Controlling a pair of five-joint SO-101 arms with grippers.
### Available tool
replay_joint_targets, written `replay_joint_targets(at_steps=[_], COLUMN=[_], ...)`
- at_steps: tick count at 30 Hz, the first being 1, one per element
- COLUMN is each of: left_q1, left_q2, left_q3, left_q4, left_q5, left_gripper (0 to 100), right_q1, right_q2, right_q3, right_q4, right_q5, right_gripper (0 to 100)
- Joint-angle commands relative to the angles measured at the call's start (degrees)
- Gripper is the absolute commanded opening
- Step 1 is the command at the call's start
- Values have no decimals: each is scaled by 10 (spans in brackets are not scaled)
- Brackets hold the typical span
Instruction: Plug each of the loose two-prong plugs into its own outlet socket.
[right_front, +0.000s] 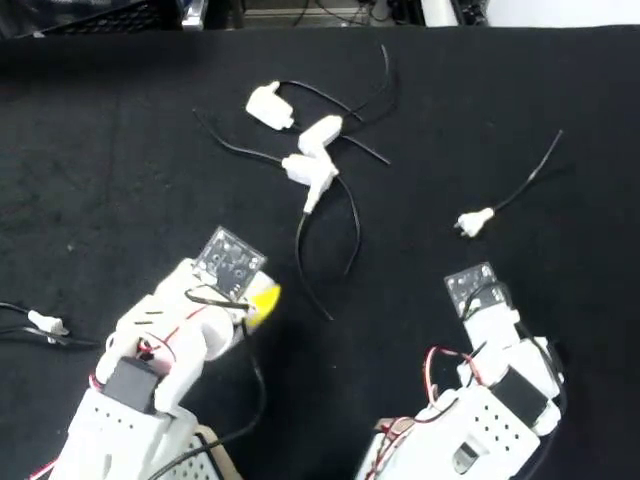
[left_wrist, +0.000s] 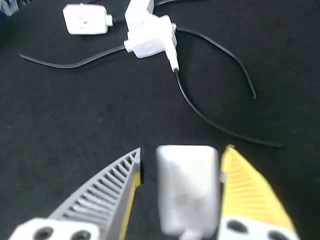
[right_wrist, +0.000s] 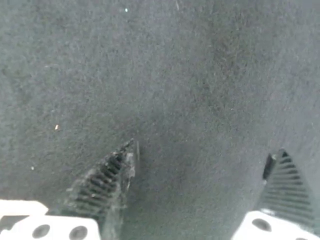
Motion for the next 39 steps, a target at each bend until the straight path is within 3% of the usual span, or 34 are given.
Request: replay_joint_targets(at_steps=[1, 8, 12, 16, 23, 29, 33, 39], left_q1=[-7, -59, -131, -265, -557, -748, -804, -901], left_q2=[36, 64, 64, 51, 0, -11, -14, -9], left_q3=[26, 11, -36, -65, -56, 55, 127, 182], left_q4=[-21, -51, -51, -55, -50, -55, -52, -45], left_q5=[4, 5, 5, 4, 5, -1, -49, -55], left_gripper=[288, 292, 289, 289, 289, 289, 289, 289], right_q1=[-2, -2, -2, -2, -19, -164, -246, -404], right_q2=[2, 2, 2, 2, 2, 4, 7, 8], right_q3=[36, 36, 36, 36, 29, -20, -68, -175], right_q4=[9, 9, 9, 9, 10, 6, 11, 60], right_q5=[-11, -11, -11, -11, -7, -98, -115, -127], right_gripper=[389, 389, 389, 389, 389, 389, 389, 389])
